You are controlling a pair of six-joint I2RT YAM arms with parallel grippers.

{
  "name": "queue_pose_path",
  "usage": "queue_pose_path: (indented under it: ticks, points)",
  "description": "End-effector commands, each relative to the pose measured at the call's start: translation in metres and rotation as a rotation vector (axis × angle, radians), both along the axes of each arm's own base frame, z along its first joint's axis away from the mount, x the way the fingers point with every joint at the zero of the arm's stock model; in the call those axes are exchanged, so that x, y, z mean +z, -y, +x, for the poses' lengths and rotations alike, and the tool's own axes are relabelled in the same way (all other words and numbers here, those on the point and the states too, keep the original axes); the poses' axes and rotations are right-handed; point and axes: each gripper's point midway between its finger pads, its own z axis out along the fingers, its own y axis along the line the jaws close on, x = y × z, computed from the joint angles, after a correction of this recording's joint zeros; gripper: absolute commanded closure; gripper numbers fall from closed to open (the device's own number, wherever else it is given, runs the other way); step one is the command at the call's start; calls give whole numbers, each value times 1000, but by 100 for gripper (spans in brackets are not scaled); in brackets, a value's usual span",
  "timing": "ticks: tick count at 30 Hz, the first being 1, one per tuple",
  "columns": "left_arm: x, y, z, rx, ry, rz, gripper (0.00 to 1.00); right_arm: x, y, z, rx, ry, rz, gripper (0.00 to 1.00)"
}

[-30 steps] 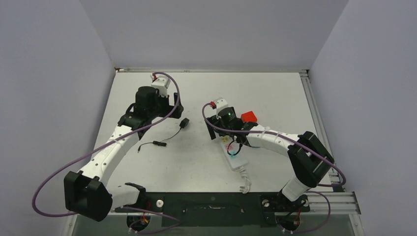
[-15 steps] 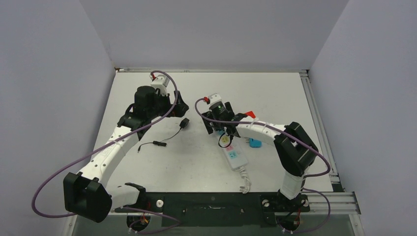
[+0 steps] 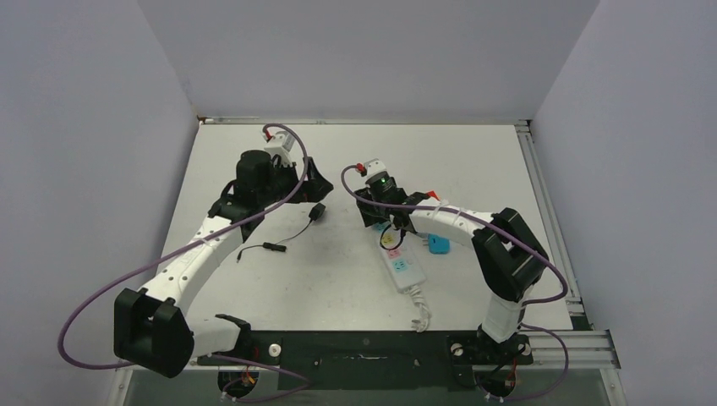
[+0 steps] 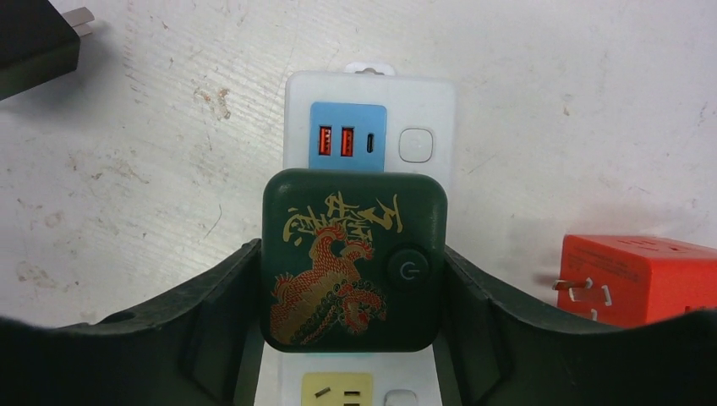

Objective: Pull the plug off the socket

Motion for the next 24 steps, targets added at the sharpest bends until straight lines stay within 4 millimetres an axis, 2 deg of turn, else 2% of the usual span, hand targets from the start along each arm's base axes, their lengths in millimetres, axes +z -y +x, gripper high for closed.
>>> queue_pose_path:
  ticks: [1, 4, 11, 13, 16, 20, 24]
  points:
    - [-8, 29, 1, -68, -53, -155, 4, 25, -6, 6, -11, 17, 168, 95]
    - [-25, 43, 0, -105, -114, -205, 1, 22, -5, 7, -7, -6, 219, 95]
    - [-52, 60, -5, -138, -188, -208, 0, 15, 2, 6, -6, -46, 294, 95]
    - [-57, 68, -7, -167, -203, -216, 5, 16, 4, 6, -7, -51, 318, 95]
    - [-67, 83, -14, -218, -227, -213, 6, 14, 9, 5, -11, -63, 333, 95]
    - [-87, 105, -22, -252, -292, -258, 9, 15, 8, 8, -7, -63, 382, 95]
    - [-114, 126, -31, -261, -400, -330, 18, 13, 9, 10, -14, -70, 400, 95]
